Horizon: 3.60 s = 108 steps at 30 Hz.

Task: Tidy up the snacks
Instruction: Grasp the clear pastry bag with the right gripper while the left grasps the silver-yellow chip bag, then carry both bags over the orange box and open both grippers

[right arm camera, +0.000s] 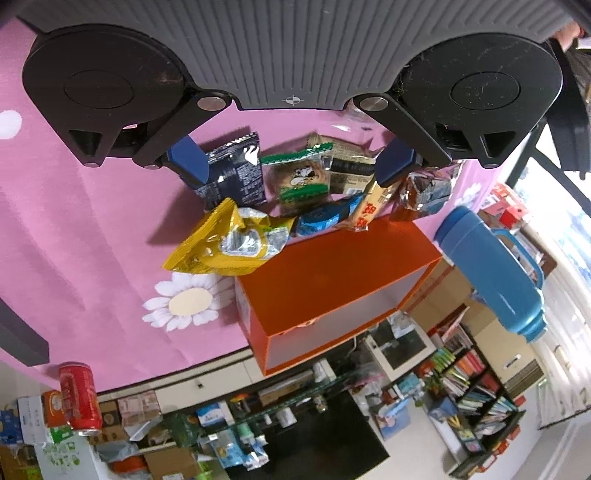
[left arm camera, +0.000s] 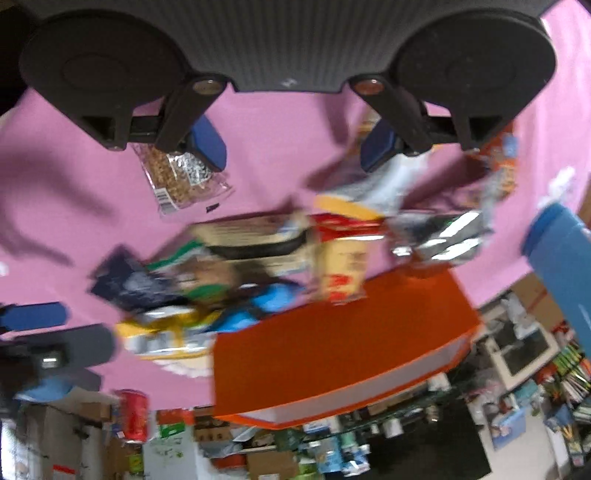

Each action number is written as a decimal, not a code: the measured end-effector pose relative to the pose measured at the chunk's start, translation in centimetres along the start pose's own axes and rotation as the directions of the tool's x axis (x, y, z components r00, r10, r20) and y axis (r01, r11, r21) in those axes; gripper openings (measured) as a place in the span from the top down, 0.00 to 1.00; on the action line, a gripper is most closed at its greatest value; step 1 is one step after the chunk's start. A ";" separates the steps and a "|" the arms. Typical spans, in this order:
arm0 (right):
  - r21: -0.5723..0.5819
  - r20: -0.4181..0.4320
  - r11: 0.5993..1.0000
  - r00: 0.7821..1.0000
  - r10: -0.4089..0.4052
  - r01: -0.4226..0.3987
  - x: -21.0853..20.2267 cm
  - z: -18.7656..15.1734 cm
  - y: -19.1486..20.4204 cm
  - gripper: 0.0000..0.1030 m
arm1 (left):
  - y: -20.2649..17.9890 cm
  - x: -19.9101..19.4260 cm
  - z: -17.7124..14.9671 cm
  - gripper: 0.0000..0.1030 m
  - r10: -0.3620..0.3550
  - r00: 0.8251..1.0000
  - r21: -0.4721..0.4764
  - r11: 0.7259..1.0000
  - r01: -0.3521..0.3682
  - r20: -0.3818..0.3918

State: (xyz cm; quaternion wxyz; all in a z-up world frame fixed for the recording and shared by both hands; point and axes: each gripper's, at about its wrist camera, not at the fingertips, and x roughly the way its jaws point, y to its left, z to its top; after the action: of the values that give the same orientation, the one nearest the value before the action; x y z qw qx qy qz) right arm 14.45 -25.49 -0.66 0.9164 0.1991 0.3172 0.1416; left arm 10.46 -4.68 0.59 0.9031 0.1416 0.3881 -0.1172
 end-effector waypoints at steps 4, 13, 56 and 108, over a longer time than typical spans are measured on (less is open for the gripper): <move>0.022 -0.004 1.000 1.000 -0.015 0.015 -0.2 -0.2 -0.7 0.15 | -1.0 -0.7 0.1 0.25 -0.007 1.000 0.019 1.000 0.007 0.014; 0.038 -0.058 0.999 0.998 0.012 -0.010 -1.2 -3.3 0.2 0.15 | 8.0 -0.4 0.3 0.23 -0.050 0.999 0.172 0.984 0.048 0.005; -0.284 -0.110 0.946 0.975 -0.194 0.156 4.1 -7.6 8.1 0.84 | 9.8 1.3 -0.9 0.59 -0.107 0.994 -0.221 0.970 0.101 -0.012; -0.273 0.212 0.938 0.964 -0.160 0.216 18.8 14.7 7.8 0.43 | 14.0 10.1 18.1 0.41 0.053 0.976 -0.386 0.922 0.034 0.211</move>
State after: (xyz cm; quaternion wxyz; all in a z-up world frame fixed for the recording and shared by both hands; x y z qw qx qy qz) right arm 37.05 -15.38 3.63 0.9706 0.0420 0.2231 0.0793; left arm 33.86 1.06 7.42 0.9508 -0.0513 0.3016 -0.0486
